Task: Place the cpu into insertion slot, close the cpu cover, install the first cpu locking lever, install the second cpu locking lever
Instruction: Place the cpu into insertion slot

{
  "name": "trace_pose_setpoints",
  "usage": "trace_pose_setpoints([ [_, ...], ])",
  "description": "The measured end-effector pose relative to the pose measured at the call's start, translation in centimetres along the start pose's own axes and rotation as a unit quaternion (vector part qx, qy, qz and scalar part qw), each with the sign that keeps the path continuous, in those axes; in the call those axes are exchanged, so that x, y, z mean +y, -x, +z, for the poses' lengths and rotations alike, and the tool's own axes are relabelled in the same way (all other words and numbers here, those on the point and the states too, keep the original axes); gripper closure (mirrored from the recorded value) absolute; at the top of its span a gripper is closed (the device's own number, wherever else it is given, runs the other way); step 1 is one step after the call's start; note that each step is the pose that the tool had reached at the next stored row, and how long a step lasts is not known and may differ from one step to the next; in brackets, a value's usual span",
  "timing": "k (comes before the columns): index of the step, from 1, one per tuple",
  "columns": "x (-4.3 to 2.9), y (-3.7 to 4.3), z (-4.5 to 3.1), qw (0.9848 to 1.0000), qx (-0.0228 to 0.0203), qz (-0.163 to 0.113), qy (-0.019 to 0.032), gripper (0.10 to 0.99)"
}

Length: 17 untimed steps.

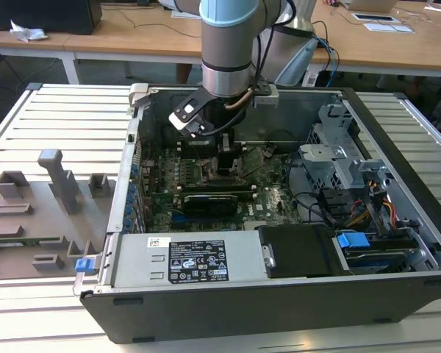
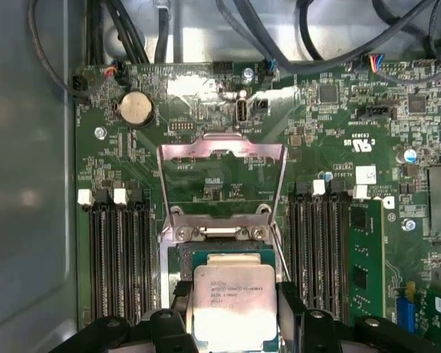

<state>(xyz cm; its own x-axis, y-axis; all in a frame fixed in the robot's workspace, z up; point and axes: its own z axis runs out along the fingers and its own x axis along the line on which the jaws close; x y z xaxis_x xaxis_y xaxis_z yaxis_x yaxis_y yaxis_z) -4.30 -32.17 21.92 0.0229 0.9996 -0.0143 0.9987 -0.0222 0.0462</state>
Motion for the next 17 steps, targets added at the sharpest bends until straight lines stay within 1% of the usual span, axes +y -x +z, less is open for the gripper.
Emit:
trace_pose_setpoints([
  [2, -0.01, -0.05, 0.18, 1.0, 0.0, 0.0, 0.0, 0.545],
  [4, -0.03, -0.41, 0.32, 1.0, 0.0004, -0.009, 0.0001, 0.545],
  [6, -0.03, -0.52, 0.52, 0.9999, 0.0006, -0.011, 0.0002, 0.545],
  [9, -0.09, -0.54, 1.36, 0.9999, 0.0005, -0.011, 0.0001, 0.545],
  [11, -0.23, -0.54, 1.65, 0.9999, 0.0005, -0.011, 0.0001, 0.545],
  [14, -0.25, -0.55, 1.9, 0.9999, 0.0004, -0.011, 0.0001, 0.545],
  [17, -0.25, -0.55, 1.96, 0.9999, 0.0004, -0.011, 0.0001, 0.545],
])
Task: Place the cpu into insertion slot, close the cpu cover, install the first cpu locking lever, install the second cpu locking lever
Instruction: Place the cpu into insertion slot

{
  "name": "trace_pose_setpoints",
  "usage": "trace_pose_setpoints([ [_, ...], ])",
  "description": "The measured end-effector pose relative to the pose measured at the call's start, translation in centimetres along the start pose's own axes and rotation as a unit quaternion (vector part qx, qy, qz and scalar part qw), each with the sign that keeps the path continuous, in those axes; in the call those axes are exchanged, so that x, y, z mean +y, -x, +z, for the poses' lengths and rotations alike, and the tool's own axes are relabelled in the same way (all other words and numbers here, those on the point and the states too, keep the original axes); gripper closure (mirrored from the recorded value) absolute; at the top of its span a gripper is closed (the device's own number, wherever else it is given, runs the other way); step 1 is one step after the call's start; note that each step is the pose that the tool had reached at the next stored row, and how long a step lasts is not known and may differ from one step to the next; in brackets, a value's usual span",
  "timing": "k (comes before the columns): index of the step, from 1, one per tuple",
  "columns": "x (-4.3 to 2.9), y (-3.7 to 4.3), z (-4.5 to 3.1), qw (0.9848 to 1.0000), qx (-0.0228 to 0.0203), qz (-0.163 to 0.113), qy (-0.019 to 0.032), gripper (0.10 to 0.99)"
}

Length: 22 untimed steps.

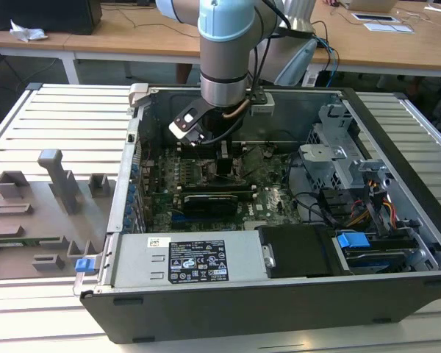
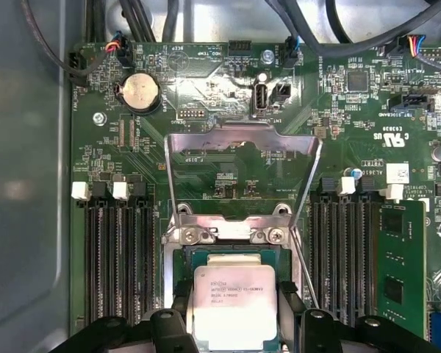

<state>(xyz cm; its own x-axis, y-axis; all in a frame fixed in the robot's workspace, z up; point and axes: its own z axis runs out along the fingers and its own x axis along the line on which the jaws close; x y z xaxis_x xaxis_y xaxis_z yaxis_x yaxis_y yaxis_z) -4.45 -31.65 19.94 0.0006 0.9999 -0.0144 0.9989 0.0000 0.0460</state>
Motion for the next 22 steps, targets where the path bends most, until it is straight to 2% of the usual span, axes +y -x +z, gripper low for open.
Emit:
trace_pose_setpoints([
  [6, 0.0, -0.01, 0.03, 1.0, 0.0001, 0.0, 0.0001, 0.533],
  [7, 0.0, -0.01, 0.03, 1.0, 0.0001, 0.0, 0.0001, 0.471],
  [9, 0.0, 0.0, 0.01, 1.0, 0.0, 0.0, 0.0, 0.471],
  [14, 0.06, -0.1, -1.31, 1.0, 0.0, 0.0, 0.0001, 0.486],
  [16, 0.1, -0.12, -2.17, 1.0, -0.0009, 0.0, 0.0001, 0.616],
  [17, 0.12, -0.12, -2.55, 1.0, -0.0009, 0.0, 0.0001, 0.733],
  [18, 0.13, -0.12, -2.81, 1.0, -0.001, 0.0, 0.0001, 0.733],
  [19, 0.16, -0.13, -3.45, 1.0, -0.0012, 0.0, 0.0001, 0.855],
  [20, 0.19, -0.16, -4.13, 1.0, -0.0016, 0.0, 0.0001, 0.914],
  [21, 0.25, -0.19, -5.4, 1.0, -0.0021, 0.0, 0.0001, 0.98],
  [22, 0.28, -0.18, -6.02, 1.0, -0.0022, 0.0, 0.0001, 0.98],
])
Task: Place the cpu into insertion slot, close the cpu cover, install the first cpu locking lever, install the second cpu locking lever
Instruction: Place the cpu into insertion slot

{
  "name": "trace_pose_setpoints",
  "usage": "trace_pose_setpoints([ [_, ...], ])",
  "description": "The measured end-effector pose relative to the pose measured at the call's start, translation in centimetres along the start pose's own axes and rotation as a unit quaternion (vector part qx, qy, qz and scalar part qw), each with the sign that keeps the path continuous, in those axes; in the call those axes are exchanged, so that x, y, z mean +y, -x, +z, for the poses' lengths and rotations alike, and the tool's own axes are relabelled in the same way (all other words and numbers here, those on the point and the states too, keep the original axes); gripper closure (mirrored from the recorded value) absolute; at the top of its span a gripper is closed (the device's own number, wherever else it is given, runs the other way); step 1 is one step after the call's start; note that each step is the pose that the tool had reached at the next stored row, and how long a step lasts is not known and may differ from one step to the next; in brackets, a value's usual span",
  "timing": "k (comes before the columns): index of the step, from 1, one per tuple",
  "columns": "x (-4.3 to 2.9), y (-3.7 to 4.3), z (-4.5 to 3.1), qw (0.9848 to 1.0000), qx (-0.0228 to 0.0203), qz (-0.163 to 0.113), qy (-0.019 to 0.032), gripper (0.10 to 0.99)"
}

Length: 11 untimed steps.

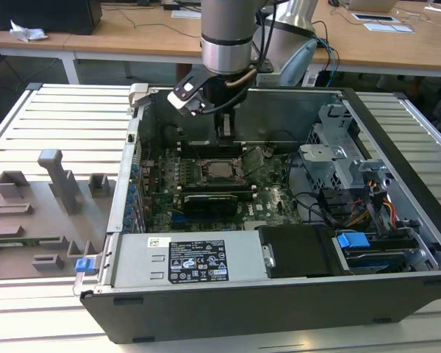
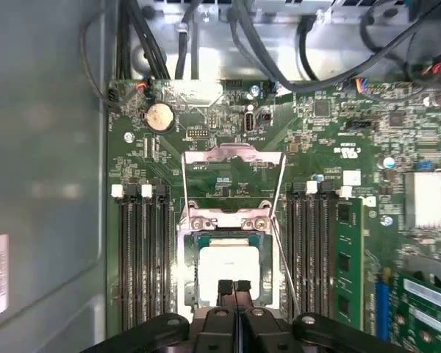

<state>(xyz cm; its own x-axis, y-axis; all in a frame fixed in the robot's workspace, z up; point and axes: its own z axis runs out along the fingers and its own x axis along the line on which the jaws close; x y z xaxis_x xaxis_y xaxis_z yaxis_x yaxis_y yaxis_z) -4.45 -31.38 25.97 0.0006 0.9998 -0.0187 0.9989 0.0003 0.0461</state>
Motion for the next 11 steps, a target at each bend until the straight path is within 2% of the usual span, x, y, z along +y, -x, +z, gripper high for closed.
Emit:
trace_pose_setpoints([
  [2, 0.05, 0.02, -1.15, 1.0, 0.0, 0.0, 0.0, 0.98],
  [4, 0.09, 0.04, -1.96, 1.0, 0.0, 0.0, 0.0, 0.98],
  [11, 0.1, 0.04, -2.18, 1.0, 0.0, 0.0, 0.0, 0.98],
])
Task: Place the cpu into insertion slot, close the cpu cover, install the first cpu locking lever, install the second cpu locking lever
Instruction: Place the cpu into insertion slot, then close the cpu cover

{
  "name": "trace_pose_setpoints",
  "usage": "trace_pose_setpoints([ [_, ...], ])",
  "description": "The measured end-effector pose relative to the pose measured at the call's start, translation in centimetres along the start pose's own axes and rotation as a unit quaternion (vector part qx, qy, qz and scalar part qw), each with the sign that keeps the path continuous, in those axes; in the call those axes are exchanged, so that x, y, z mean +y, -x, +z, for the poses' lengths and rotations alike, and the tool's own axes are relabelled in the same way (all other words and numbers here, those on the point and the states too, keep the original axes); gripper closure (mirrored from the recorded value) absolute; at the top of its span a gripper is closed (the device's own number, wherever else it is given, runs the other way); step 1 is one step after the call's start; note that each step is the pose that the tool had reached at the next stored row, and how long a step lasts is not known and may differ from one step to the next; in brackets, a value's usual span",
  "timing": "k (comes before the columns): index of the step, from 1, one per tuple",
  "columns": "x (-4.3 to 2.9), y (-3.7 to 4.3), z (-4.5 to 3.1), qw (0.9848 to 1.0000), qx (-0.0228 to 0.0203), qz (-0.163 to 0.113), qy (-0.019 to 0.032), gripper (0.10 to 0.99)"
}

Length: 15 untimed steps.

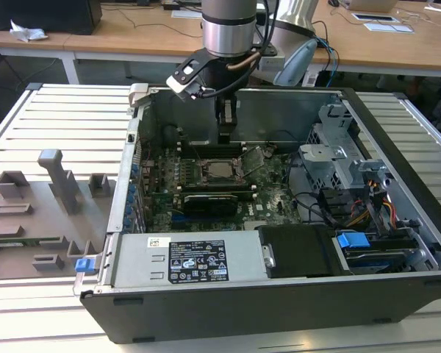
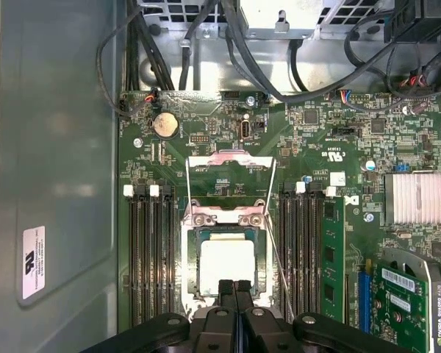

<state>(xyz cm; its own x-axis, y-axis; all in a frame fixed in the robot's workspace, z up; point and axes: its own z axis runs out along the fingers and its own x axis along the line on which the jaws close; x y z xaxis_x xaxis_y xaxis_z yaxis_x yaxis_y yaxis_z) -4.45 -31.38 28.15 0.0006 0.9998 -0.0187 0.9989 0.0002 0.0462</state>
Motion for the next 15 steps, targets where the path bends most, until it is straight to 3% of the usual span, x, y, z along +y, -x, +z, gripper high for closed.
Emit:
trace_pose_setpoints([
  [5, 0.0, 0.0, -0.01, 1.0, 0.0, 0.0, 0.0, 0.98],
  [14, 1.86, 0.0, 0.07, 1.0, -0.0004, 0.0, -0.0001, 0.98],
  [15, 2.37, 0.0, 0.1, 1.0, -0.0004, 0.0, -0.0002, 0.98],
])
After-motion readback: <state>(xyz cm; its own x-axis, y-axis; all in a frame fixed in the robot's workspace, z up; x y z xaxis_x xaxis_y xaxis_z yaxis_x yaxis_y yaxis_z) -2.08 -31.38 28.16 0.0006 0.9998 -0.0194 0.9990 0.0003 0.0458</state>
